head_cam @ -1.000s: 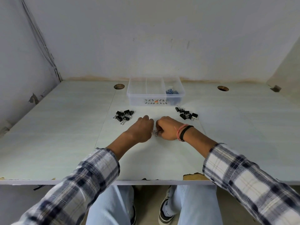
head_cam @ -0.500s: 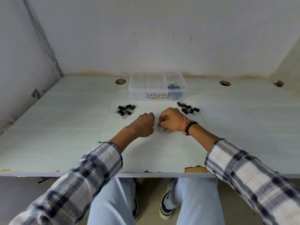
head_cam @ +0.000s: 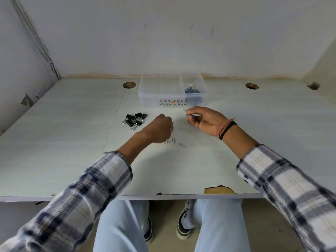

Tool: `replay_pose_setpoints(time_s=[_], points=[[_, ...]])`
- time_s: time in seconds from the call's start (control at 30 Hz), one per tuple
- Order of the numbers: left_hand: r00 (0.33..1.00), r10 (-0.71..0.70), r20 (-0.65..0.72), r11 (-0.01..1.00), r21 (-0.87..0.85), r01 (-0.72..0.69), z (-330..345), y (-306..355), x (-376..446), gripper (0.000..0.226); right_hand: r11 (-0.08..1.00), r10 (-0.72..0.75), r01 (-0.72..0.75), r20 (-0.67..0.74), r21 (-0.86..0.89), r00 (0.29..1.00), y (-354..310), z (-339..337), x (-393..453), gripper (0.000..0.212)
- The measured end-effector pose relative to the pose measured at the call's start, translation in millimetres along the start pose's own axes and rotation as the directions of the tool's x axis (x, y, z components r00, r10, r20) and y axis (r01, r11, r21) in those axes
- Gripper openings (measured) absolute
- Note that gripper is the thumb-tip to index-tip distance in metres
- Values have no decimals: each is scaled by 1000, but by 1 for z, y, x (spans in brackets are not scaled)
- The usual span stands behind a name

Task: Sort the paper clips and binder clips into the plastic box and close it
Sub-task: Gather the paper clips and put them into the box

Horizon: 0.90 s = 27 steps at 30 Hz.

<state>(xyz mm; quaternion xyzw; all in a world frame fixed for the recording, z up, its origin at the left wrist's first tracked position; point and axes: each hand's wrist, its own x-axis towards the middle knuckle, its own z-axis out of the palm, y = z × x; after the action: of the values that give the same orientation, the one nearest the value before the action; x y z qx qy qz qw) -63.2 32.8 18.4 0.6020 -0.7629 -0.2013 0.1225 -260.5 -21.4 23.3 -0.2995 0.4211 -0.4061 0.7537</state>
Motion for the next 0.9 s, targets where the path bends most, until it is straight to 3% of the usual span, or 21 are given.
replay_pose_setpoints(time_s=[0.07,0.17,0.37,0.5,0.57,0.77,0.83,0.9], points=[[998,-60,14,983,-170,62,-11,8,12,22,999,-24,25,-10,35,1000,-16,1,5,12],[985,-175,-1,865,-478,153,-31,19,40,11,995,-94,95,-61,10,994,-48,4,13,10],[938,-329,-111,747,-638,186,-74,53,125,26,941,-250,182,-223,-285,942,-107,11,39,10],[927,-365,-82,731,-642,231,-79,67,162,15,843,-257,90,-250,-530,933,-129,16,60,5],[930,-362,-63,742,-623,246,-76,70,172,14,795,-237,41,-247,-606,939,-136,18,70,12],[942,-334,21,782,-552,290,-78,73,182,5,736,-139,-65,-244,-674,960,-144,26,81,34],[949,-313,31,796,-536,280,-77,70,183,19,725,-119,-66,-220,-685,968,-146,26,80,45],[947,-320,30,767,-579,278,-78,68,180,29,737,-127,-53,-215,-674,968,-145,24,77,42]])
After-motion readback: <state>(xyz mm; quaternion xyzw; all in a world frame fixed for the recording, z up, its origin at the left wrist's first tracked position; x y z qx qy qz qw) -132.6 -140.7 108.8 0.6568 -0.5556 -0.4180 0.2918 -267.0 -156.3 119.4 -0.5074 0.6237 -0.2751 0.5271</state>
